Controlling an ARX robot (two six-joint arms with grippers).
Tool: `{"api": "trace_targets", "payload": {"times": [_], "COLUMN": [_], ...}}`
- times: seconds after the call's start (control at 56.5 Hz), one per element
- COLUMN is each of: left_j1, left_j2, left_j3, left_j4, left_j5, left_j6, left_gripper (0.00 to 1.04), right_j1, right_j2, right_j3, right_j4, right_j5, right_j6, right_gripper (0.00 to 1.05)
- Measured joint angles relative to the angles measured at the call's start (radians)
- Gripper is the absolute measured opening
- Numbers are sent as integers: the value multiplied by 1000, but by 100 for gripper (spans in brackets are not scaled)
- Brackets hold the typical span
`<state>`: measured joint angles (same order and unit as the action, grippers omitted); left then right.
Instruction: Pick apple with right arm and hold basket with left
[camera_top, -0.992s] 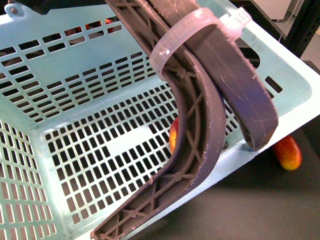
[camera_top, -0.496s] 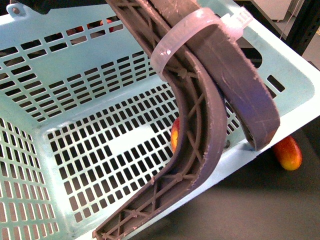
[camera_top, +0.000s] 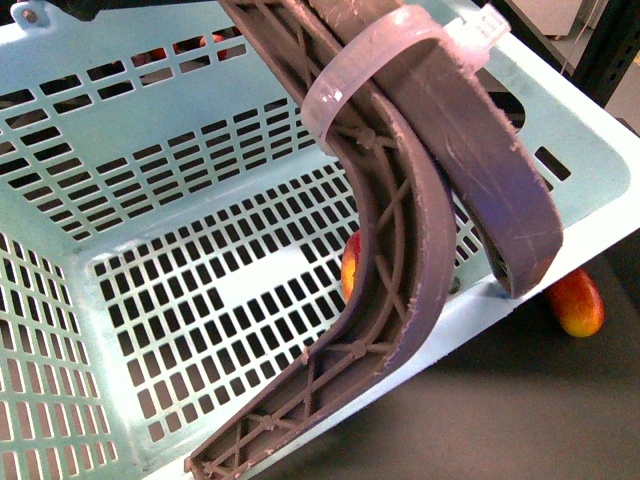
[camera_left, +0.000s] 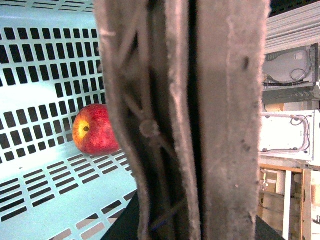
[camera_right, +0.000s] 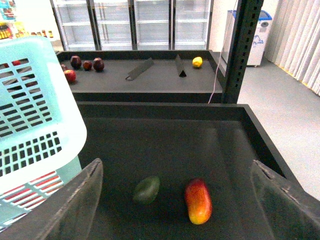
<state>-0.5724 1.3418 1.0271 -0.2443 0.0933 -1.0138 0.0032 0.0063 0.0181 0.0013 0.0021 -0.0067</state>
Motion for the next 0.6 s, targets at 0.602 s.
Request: {"api": "trace_targets", "payload": {"times": [0.602], "left_j1": [227], "left_j2": [-28], "left_j3": [-51], "left_j4": [219], "left_j5": [-180], "left_j6": [-167], "left_gripper": [16], "right_j1": [0], "right_j2": [0], "right_j3": [0], "right_j4": [0], "right_j5": [-1], "right_j6": [1], "right_gripper": [96]}}
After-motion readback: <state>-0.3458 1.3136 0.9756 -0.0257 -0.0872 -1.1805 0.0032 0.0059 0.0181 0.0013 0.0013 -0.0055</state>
